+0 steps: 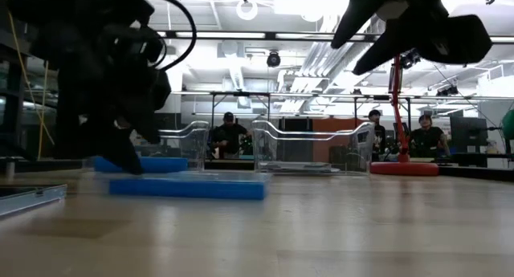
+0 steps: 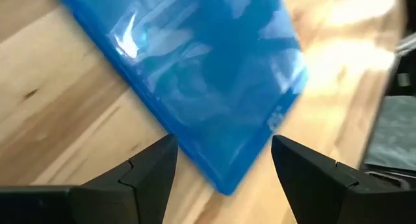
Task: Pick & place jewel cases by type
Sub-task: Put the blue CD case into the left transparent bin
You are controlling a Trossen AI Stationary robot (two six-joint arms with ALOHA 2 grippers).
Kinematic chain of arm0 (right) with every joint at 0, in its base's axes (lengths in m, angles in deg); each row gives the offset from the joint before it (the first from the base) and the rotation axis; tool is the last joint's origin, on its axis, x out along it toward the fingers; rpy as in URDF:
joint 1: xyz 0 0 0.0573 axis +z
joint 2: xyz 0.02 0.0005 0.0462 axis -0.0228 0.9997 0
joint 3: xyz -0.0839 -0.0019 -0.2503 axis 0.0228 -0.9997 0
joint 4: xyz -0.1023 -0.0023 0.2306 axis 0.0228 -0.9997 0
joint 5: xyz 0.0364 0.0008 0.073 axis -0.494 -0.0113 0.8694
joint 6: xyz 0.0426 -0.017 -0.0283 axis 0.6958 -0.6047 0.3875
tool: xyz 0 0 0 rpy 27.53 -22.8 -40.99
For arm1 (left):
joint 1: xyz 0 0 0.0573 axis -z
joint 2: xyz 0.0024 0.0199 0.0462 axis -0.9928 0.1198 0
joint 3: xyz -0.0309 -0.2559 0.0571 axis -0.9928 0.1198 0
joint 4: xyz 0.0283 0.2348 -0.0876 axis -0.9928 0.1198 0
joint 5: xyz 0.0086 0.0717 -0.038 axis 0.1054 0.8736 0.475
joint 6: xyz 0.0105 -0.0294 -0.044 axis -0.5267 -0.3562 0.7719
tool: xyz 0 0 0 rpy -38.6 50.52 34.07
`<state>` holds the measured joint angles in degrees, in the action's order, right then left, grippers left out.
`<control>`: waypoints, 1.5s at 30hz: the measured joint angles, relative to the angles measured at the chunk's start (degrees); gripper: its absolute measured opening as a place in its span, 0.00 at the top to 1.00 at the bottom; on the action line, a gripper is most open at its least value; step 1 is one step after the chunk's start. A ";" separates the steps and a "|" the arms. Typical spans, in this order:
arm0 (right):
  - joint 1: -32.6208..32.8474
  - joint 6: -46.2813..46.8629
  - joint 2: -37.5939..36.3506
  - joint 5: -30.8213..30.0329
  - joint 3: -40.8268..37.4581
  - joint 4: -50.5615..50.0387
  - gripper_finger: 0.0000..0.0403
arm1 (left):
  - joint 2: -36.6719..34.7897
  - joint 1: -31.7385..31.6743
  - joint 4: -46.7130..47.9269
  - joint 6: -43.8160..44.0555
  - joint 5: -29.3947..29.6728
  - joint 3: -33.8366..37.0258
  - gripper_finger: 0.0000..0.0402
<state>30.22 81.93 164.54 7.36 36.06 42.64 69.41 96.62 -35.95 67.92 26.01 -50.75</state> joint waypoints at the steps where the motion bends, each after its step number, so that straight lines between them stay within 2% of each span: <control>1: 0.00 0.00 0.65 0.26 0.00 0.77 0.65 | -0.01 0.00 -1.03 0.00 -0.13 0.00 0.38; 10: -0.02 0.25 1.53 1.17 0.00 1.87 0.65 | -0.02 0.02 -2.63 -0.15 -1.35 0.00 0.38; 21: -0.02 3.47 1.53 1.04 0.00 1.55 0.65 | -0.07 -0.88 -2.50 -0.01 8.90 0.00 0.38; 26: -0.68 4.07 1.53 1.19 0.00 1.02 0.65 | -0.07 -4.98 -1.98 -2.86 7.37 -0.02 0.38; 32: -2.03 4.04 1.53 2.39 0.00 1.07 0.65 | -0.05 -10.25 -1.79 -7.09 0.99 -0.02 0.38; 45: -3.05 2.04 6.62 4.87 0.02 5.30 0.65 | 0.31 -11.26 4.54 -9.22 -0.21 -0.07 0.38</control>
<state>27.17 83.97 171.16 12.23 36.09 47.94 69.72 85.36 -31.42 58.70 25.80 -50.81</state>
